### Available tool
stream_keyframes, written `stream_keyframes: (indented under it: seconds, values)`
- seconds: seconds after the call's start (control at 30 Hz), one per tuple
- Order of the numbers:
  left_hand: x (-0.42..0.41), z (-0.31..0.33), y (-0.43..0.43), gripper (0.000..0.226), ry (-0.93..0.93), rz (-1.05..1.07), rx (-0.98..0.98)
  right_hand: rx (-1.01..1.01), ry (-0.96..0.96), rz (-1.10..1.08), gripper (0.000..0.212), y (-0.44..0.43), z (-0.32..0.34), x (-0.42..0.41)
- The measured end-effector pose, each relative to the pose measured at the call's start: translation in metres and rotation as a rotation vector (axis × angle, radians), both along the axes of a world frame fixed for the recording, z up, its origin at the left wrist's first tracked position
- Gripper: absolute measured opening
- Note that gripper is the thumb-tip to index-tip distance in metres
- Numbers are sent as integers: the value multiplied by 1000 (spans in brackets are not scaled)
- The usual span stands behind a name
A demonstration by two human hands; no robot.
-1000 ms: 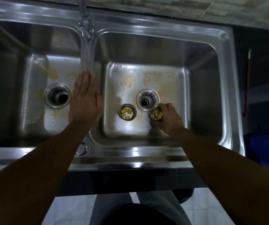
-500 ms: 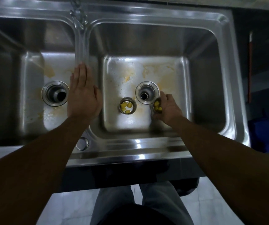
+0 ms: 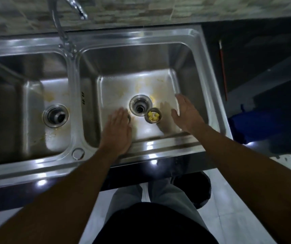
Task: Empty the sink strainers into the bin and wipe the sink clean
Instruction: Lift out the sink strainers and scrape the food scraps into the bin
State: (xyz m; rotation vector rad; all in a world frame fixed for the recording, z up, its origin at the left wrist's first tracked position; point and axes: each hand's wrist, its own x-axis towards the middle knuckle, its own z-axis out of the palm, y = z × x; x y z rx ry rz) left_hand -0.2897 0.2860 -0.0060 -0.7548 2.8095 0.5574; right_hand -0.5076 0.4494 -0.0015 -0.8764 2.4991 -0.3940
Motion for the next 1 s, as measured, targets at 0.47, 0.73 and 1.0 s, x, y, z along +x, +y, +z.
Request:
stream_keyframes:
  seconds: [0.47,0.73,1.0]
  values:
    - [-73,-17,144,67,7,-161,118,188,412,-18,66,70,8,-110]
    - [-72,-14,141,60,-11,-89,191,-108,364,-196,52,61,18,-151]
    - [-70,-9,143,54,45,-43,218,-100,128,-498,39,44,34,-173]
